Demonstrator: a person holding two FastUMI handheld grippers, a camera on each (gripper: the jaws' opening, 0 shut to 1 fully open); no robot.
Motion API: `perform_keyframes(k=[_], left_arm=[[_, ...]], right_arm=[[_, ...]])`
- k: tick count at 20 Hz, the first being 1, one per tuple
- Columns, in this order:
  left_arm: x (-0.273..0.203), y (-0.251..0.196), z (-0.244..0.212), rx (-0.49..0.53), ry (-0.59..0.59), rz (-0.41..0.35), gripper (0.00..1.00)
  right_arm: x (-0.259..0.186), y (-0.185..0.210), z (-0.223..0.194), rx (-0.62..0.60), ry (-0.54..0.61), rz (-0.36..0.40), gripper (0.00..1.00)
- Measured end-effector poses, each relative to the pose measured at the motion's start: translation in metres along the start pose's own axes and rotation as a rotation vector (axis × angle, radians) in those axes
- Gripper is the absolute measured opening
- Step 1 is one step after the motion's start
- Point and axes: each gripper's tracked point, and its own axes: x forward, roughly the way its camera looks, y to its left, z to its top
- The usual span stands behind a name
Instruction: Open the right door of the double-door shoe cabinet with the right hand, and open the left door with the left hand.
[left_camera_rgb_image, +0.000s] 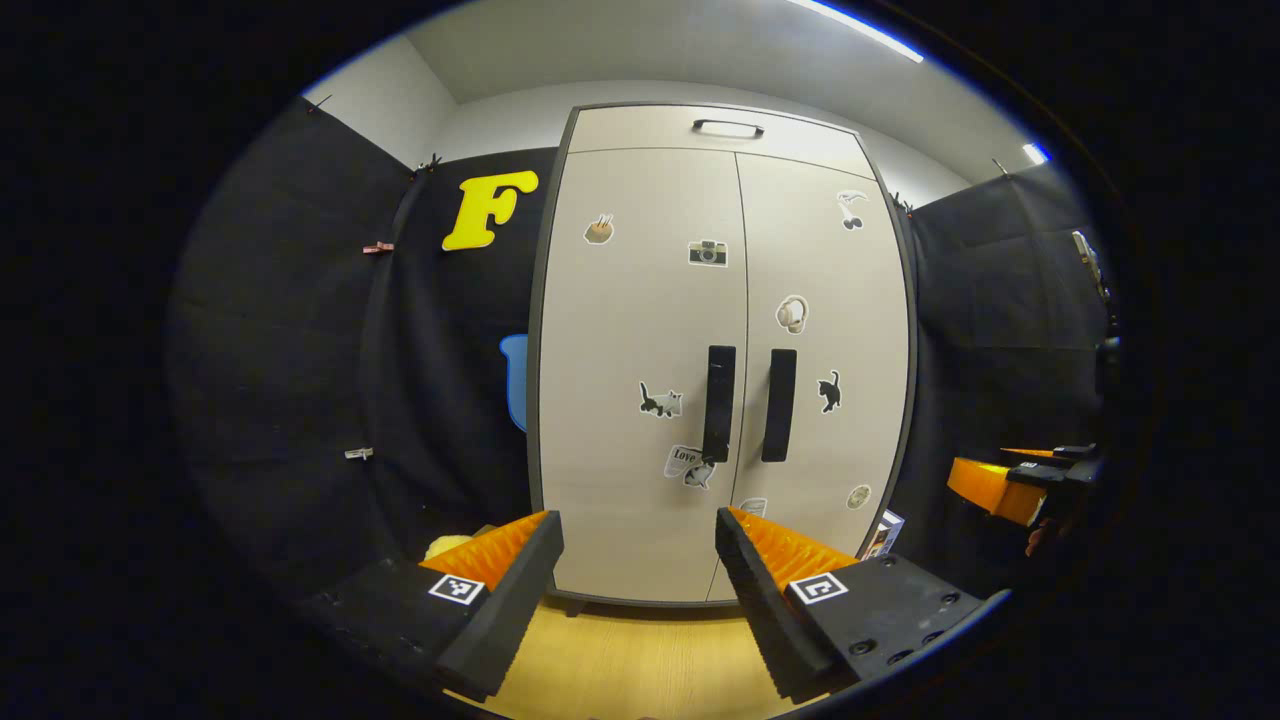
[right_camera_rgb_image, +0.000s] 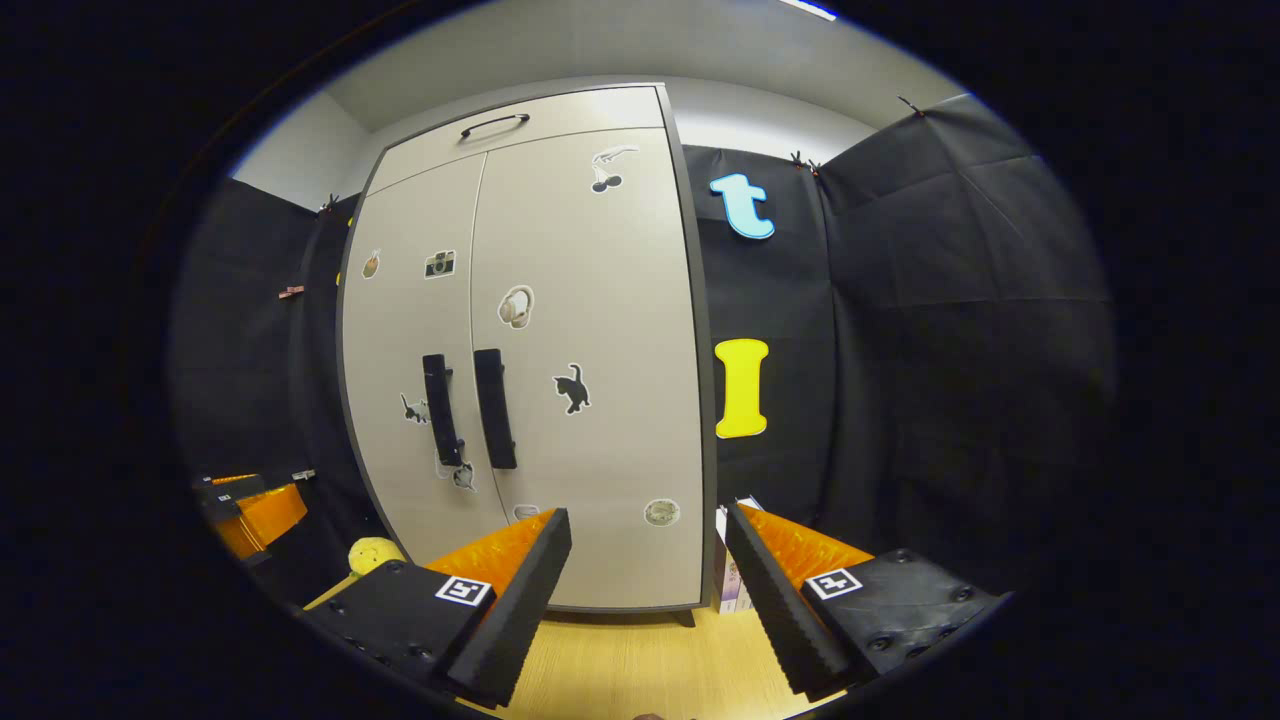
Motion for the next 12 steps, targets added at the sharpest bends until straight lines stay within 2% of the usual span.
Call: perform_keyframes(k=[5, 12], left_arm=[[0.004, 0.01, -0.003, 0.024, 0.005, -0.057, 0.95], [0.003, 0.02, 0.006, 0.028, -0.031, -0.1, 0.95]], right_arm=[[-0.009, 0.029, -0.001, -0.012, 0.003, -0.014, 0.98], [-0.012, 0.048, 0.008, -0.019, -0.014, -0.027, 0.98]])
